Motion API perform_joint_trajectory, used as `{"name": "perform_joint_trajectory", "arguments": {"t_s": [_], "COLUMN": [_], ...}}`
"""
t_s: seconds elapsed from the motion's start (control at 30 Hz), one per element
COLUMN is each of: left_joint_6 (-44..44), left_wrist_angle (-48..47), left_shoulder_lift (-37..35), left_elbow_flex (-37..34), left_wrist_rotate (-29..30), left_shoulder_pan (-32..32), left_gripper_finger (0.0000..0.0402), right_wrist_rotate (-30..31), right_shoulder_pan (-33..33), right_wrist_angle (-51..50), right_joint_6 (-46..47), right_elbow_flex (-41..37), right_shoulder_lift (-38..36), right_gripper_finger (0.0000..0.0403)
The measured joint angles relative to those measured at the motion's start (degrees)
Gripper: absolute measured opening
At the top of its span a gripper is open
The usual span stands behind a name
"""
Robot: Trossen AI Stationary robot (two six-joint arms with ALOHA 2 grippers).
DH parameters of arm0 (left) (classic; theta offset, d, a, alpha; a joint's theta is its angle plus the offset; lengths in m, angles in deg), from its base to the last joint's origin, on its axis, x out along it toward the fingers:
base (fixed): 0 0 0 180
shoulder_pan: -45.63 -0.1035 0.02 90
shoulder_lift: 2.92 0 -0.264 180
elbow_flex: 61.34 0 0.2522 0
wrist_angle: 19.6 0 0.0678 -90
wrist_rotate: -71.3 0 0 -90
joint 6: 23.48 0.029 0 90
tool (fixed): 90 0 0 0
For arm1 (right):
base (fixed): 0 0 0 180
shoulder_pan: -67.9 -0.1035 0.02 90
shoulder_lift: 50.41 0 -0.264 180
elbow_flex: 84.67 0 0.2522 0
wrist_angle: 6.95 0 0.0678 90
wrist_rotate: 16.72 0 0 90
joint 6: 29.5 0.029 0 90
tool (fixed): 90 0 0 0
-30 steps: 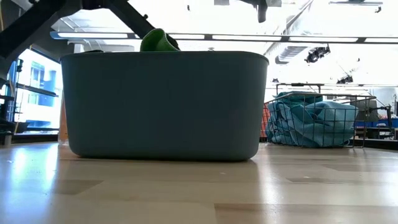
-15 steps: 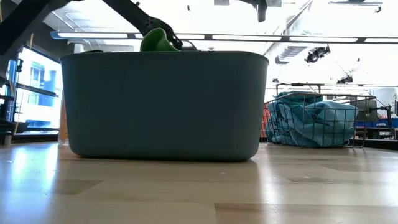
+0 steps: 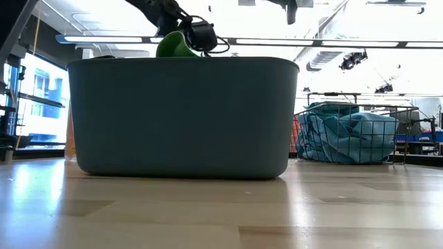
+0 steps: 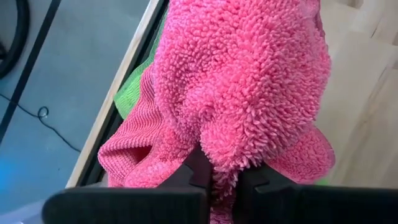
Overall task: Sort microfiber towel by color & place in baskets
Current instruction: Put the pink microfiber cloth into the transparent bin
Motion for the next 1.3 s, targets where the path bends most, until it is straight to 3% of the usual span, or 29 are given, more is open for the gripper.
{"name": "perform_joint_trajectory", "arguments": {"t_s": [0.2, 0.57, 0.9, 1.3], "left_joint_6": [-0.5, -0.6, -2.6, -4.6], "left_wrist_angle": [-0.4, -0.1, 2.8, 9.5], "left_shoulder_lift": [1.4, 2.6, 2.6, 3.1], "left_elbow_flex": [0.0, 0.0, -0.4, -8.4], "left_wrist_rotate": [-1.0, -2.6, -5.5, -6.4], "left_shoulder_pan": [0.1, 1.2, 1.2, 2.9], "left_gripper_finger": [0.0031, 0.012, 0.013, 0.0176], "right_wrist_rotate": [-0.3, -1.3, -1.5, -1.5], "right_shoulder_pan": [0.0, 0.0, 0.0, 0.0], "right_wrist_angle": [0.0, 0.0, 0.0, 0.0], "right_joint_6": [0.2, 0.0, 0.1, 0.2], "right_elbow_flex": [0.0, 0.0, 0.0, 0.0], "right_shoulder_lift": [0.0, 0.0, 0.0, 0.0], "right_gripper_finger": [0.0168, 0.0168, 0.0168, 0.0168]}}
